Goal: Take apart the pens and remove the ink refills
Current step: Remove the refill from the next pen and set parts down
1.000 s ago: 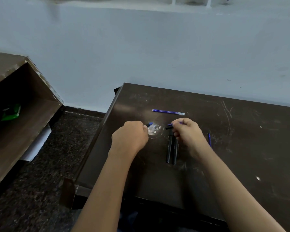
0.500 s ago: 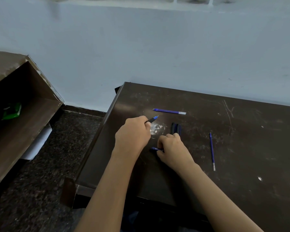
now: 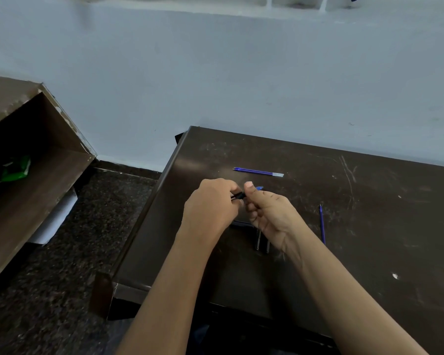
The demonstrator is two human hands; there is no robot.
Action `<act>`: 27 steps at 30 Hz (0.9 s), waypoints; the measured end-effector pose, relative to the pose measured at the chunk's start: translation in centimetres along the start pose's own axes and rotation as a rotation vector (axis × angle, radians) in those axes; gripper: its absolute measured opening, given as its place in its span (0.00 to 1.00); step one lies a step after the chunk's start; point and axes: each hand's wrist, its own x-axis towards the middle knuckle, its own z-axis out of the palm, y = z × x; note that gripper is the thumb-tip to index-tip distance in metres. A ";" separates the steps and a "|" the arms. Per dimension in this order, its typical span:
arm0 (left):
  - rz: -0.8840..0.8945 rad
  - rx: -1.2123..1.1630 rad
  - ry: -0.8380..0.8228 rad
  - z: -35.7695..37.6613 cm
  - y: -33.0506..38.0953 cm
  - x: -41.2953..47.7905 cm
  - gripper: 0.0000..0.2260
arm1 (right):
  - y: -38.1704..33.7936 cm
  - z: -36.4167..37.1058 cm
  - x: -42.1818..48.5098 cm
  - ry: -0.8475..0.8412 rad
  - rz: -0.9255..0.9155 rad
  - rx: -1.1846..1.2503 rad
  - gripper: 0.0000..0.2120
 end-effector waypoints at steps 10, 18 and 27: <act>-0.001 0.041 -0.076 0.5 1.1 -0.1 0.09 | -0.4 -0.7 -0.5 0.061 0.036 0.071 0.07; -0.034 0.009 -0.164 0.7 1.6 -0.1 0.14 | 0.1 -1.5 -0.6 0.050 0.001 0.036 0.07; -0.124 -0.346 -0.188 0.5 1.5 0.6 0.18 | -0.9 -1.6 -0.9 -0.089 -0.155 0.175 0.05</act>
